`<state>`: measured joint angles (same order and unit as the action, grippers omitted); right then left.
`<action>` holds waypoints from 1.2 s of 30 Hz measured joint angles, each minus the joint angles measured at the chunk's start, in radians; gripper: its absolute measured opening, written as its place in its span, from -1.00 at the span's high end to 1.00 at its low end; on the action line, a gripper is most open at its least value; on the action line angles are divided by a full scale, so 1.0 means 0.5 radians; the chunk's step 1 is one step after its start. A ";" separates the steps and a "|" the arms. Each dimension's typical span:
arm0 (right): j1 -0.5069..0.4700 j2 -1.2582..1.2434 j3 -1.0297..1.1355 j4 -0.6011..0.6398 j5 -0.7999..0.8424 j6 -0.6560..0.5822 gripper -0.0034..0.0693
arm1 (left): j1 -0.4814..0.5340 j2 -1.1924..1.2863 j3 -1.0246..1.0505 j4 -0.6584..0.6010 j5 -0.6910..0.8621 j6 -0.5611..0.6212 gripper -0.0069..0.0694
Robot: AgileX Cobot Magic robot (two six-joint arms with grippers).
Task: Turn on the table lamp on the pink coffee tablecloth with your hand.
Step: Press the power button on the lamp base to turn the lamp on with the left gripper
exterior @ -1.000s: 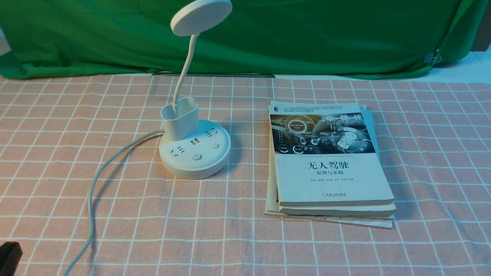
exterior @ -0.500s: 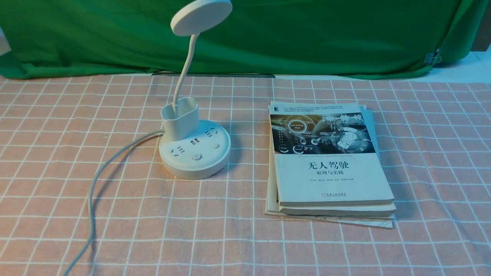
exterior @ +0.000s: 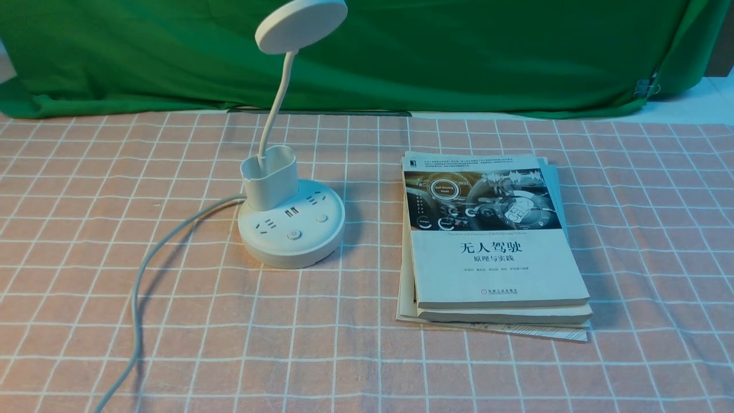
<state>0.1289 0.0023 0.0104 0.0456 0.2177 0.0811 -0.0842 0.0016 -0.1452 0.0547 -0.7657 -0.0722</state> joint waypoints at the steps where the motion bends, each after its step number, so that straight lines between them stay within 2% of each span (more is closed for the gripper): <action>1: 0.000 0.000 0.000 0.000 0.000 0.000 0.25 | 0.000 0.003 -0.025 0.002 0.039 -0.005 0.81; 3: 0.000 0.000 0.000 0.000 0.000 0.000 0.25 | 0.000 0.090 -0.353 0.011 0.460 -0.009 0.81; 4: 0.000 0.000 0.000 0.000 0.000 0.000 0.25 | 0.000 0.111 -0.377 0.013 0.500 -0.006 0.81; 5: 0.000 0.000 0.000 0.000 0.000 0.000 0.25 | 0.000 0.220 -0.562 0.013 0.874 0.043 0.81; 8: 0.000 0.000 0.000 0.000 0.000 -0.002 0.25 | 0.000 0.510 -0.691 0.006 1.360 0.058 0.81; 10: 0.000 0.000 0.000 0.000 0.000 -0.002 0.25 | 0.000 0.753 -0.685 -0.073 1.590 0.003 0.81; 12: 0.000 0.000 0.000 0.000 0.000 -0.002 0.25 | 0.000 0.887 -0.672 -0.151 1.668 -0.052 0.81; 16: 0.000 0.000 0.000 0.000 0.000 -0.002 0.25 | 0.000 1.441 -0.668 -0.553 1.846 -0.122 0.81; 18: 0.000 0.000 0.000 0.000 -0.002 -0.002 0.25 | -0.002 1.750 -0.752 -0.777 2.016 0.017 0.81; 19: 0.000 0.000 0.000 0.000 -0.002 -0.002 0.25 | -0.004 1.776 -0.764 -0.799 2.036 0.038 0.81; 22: 0.000 0.000 0.000 0.000 -0.002 -0.002 0.25 | -0.075 2.225 -1.031 -1.139 2.418 0.493 0.81; 25: 0.000 0.000 0.000 0.000 -0.002 -0.002 0.25 | -0.210 2.540 -1.222 -1.253 2.589 0.661 0.81; 29: 0.000 0.000 0.000 0.000 -0.002 -0.002 0.25 | -0.444 2.893 -1.509 -1.153 2.585 0.651 0.81; 32: 0.000 0.000 0.000 0.000 -0.002 -0.002 0.25 | -0.548 3.119 -1.703 -0.964 2.550 0.530 0.81; 33: 0.000 0.000 0.000 0.000 -0.002 -0.002 0.25 | -0.599 3.268 -1.871 -0.824 2.525 0.411 0.81; 36: 0.000 0.000 0.000 0.000 -0.002 -0.002 0.25 | -0.622 3.532 -2.123 -0.641 2.506 0.267 0.81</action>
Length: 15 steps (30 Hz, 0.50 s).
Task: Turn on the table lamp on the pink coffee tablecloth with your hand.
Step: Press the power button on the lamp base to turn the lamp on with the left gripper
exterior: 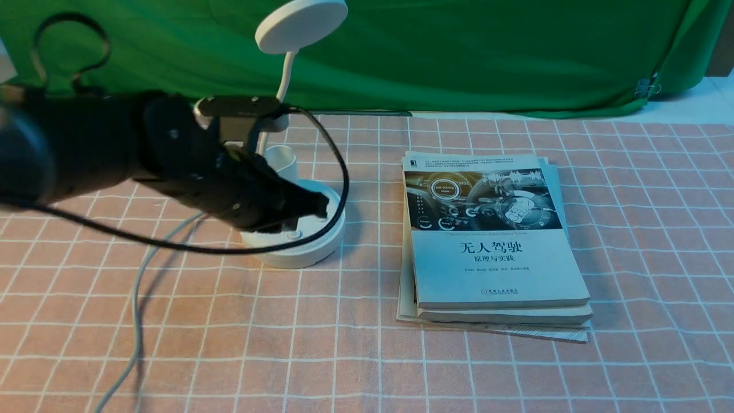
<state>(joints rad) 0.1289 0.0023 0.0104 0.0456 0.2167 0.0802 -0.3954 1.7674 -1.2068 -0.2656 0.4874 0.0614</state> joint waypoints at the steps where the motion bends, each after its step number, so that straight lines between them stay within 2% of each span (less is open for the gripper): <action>1: 0.000 0.000 0.000 0.000 0.000 0.000 0.25 | 0.000 0.066 -0.066 0.019 0.000 -0.021 0.81; 8: 0.000 0.000 0.000 0.000 0.000 0.000 0.25 | -0.002 0.465 -0.456 0.019 0.059 -0.066 0.81; 15: 0.000 0.000 0.000 0.000 0.000 0.002 0.25 | -0.014 0.541 -0.481 -0.003 0.059 -0.067 0.81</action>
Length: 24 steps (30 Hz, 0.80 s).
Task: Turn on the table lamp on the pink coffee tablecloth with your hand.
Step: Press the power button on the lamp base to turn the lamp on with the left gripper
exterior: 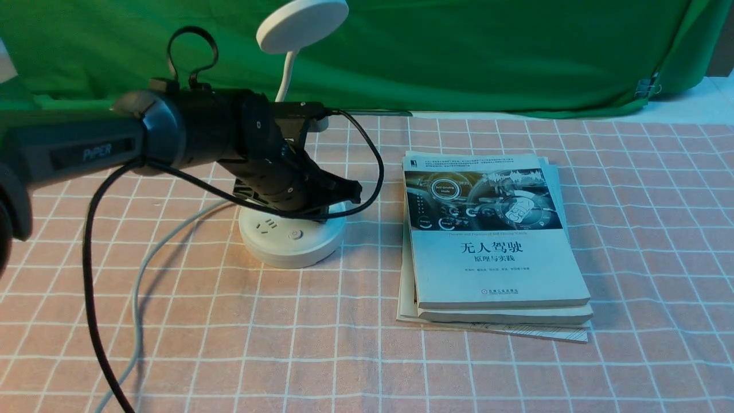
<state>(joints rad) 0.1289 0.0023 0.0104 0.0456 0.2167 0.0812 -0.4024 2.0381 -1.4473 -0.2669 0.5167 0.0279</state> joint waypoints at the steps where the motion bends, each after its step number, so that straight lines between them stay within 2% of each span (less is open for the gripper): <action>1: 0.000 0.000 0.000 0.000 0.000 0.000 0.25 | 0.000 0.002 0.000 0.000 0.000 0.000 0.81; 16: 0.000 0.000 0.000 0.000 0.000 -0.002 0.25 | 0.002 0.112 -0.063 0.005 0.057 -0.021 0.81; 24: 0.000 0.000 0.000 0.000 0.000 -0.002 0.25 | -0.012 0.129 -0.089 0.201 0.076 -0.227 0.81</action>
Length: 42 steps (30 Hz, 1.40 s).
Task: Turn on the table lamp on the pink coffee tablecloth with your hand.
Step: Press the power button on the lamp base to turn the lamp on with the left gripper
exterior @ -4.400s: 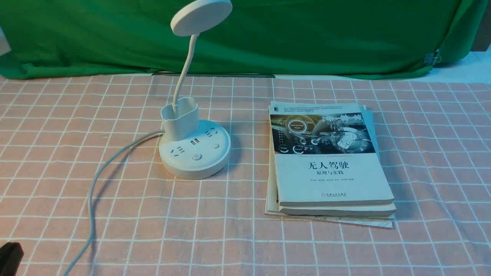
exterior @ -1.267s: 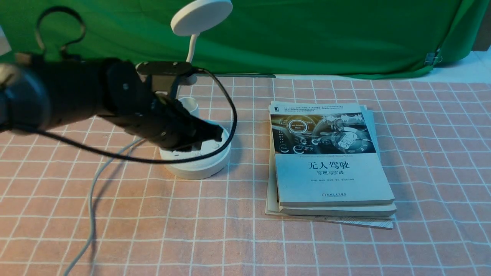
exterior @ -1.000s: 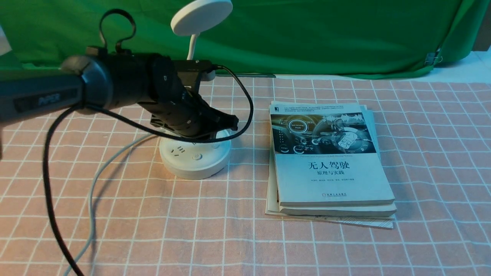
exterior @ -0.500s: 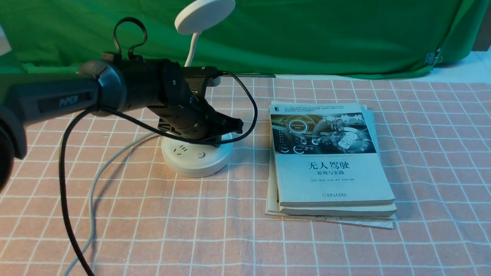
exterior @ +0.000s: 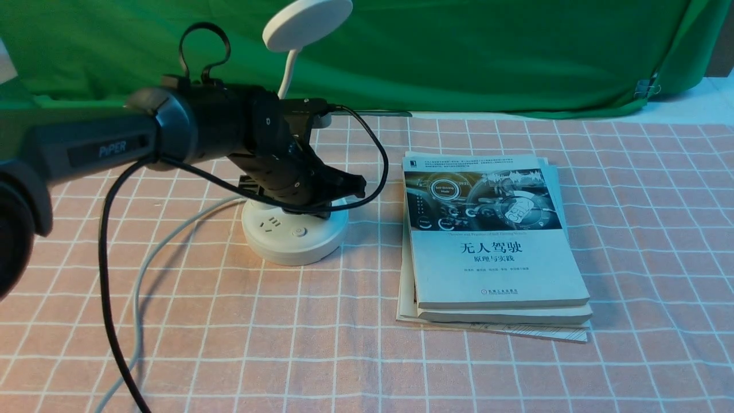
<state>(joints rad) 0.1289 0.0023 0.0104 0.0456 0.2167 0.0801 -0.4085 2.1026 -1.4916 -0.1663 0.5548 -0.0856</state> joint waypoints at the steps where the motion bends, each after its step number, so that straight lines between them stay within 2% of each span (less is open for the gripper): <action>1: 0.000 0.000 0.000 0.000 0.000 0.000 0.25 | -0.003 0.000 -0.002 0.036 -0.004 -0.018 0.81; 6: 0.000 0.000 0.000 0.000 0.000 0.000 0.25 | -0.085 -0.004 -0.002 0.492 -0.007 -0.198 0.81; 10: 0.000 0.000 0.000 0.000 0.000 0.000 0.25 | -0.155 -0.013 0.004 0.723 0.000 -0.323 0.81; 21: 0.000 0.000 0.000 0.000 0.000 0.002 0.25 | -0.168 -0.096 0.043 0.735 0.028 -0.410 0.81; 29: 0.000 0.000 0.000 0.000 0.000 0.002 0.25 | -0.168 -0.108 0.060 0.569 -0.037 -0.408 0.81; 42: 0.000 0.000 0.000 0.000 0.000 0.002 0.25 | -0.168 -0.099 0.064 0.553 -0.110 -0.408 0.81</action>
<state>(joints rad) 0.1289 0.0023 0.0104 0.0456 0.2167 0.0810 -0.4926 2.0529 -1.4595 0.1101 0.4998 -0.2898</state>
